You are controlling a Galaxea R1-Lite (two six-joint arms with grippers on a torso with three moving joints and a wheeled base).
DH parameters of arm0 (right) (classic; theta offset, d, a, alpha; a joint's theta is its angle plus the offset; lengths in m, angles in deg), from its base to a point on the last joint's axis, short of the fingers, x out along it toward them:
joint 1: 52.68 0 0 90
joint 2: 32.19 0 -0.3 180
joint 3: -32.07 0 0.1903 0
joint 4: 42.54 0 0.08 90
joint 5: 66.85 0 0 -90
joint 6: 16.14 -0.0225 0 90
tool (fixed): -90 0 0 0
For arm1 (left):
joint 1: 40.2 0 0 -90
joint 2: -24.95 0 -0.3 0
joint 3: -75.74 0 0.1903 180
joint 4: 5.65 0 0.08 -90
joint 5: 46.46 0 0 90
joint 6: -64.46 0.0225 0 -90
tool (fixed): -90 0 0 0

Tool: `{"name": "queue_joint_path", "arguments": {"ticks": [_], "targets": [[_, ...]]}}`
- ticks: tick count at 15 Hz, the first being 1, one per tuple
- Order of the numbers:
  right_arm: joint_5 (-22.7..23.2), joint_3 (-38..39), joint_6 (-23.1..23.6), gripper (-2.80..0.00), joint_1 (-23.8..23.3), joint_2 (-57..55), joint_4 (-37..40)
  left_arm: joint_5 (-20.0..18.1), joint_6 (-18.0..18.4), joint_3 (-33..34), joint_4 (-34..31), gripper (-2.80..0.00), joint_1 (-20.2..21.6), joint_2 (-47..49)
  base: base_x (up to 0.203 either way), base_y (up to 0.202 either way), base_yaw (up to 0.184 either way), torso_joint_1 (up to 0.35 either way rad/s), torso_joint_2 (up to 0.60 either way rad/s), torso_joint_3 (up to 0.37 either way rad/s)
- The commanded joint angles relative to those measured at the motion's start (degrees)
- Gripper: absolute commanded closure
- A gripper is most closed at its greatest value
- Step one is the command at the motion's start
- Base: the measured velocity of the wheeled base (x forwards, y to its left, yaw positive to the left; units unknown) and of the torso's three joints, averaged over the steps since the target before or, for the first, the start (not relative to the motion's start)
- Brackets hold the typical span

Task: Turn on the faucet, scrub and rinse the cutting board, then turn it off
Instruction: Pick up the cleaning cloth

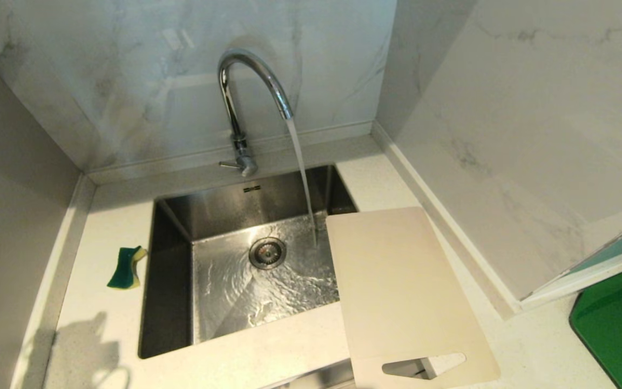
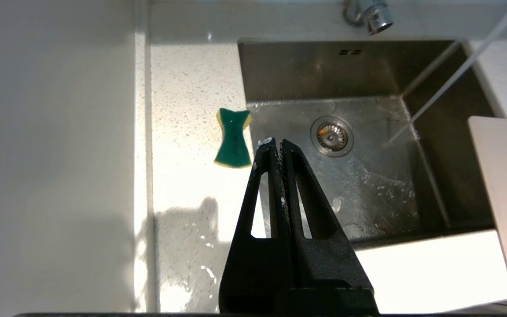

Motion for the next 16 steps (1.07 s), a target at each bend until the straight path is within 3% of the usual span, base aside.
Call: {"name": "queue_joint_path", "arguments": {"ticks": [1,4,6,8,11,13,16], "targets": [[0.01,0.09,-0.02,0.0,0.01,0.0,-0.04,0.75,0.37,5.5,-0.13,0.0,0.09,-11.47,0.0,0.0,0.0,0.0,0.0,0.0],[0.01,0.09,-0.02,0.0,0.01,0.0,-0.04,5.26,3.52,11.69,-0.41,0.0,0.77,-17.91,0.0,0.0,0.0,0.0,0.0,0.0],[0.01,0.09,-0.02,0.0,0.01,0.0,-0.04,6.78,5.38,13.69,-0.52,0.0,3.41,-20.59,0.0,0.0,0.0,0.0,0.0,0.0],[0.01,0.09,-0.02,0.0,0.01,0.0,-0.04,6.72,6.66,16.84,-0.55,0.0,5.9,-23.64,0.0,0.0,0.0,0.0,0.0,0.0],[0.01,0.09,-0.02,0.0,0.01,0.0,-0.04,6.53,8.5,22.37,-0.25,0.0,6.02,-27.28,0.0,0.0,0.0,0.0,0.0,0.0],[0.01,0.09,-0.02,0.0,0.01,0.0,-0.04,3.6,8.33,24.18,-0.67,0.0,2.97,-28.71,0.0,0.0,0.0,0.0,0.0,0.0],[0.01,0.09,-0.02,0.0,0.01,0.0,-0.04,2.39,8.58,27.41,-1.19,0.0,0.43,-31.03,0.0,0.0,0.0,0.0,0.0,0.0]]}}
